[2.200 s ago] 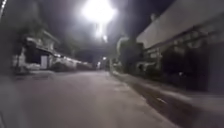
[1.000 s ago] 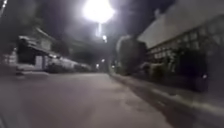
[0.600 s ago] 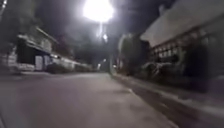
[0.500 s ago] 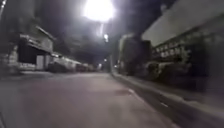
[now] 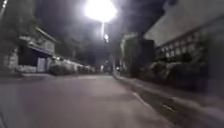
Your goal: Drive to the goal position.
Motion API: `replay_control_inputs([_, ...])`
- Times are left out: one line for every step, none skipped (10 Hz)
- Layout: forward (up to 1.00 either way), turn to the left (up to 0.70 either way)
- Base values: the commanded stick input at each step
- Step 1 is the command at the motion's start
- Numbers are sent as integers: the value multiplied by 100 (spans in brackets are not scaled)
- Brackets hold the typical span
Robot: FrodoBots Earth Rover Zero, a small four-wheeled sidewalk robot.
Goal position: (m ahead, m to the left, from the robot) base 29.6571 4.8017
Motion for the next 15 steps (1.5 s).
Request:
replay_control_inputs([70, 0])
replay_control_inputs([70, 0])
replay_control_inputs([70, 0])
replay_control_inputs([70, -35])
replay_control_inputs([70, -35])
replay_control_inputs([70, -35])
replay_control_inputs([70, -35])
replay_control_inputs([70, -18])
replay_control_inputs([70, 0])
replay_control_inputs([70, 0])
replay_control_inputs([70, 0])
replay_control_inputs([70, 0])
replay_control_inputs([70, 0])
replay_control_inputs([70, 0])
replay_control_inputs([70, 0])
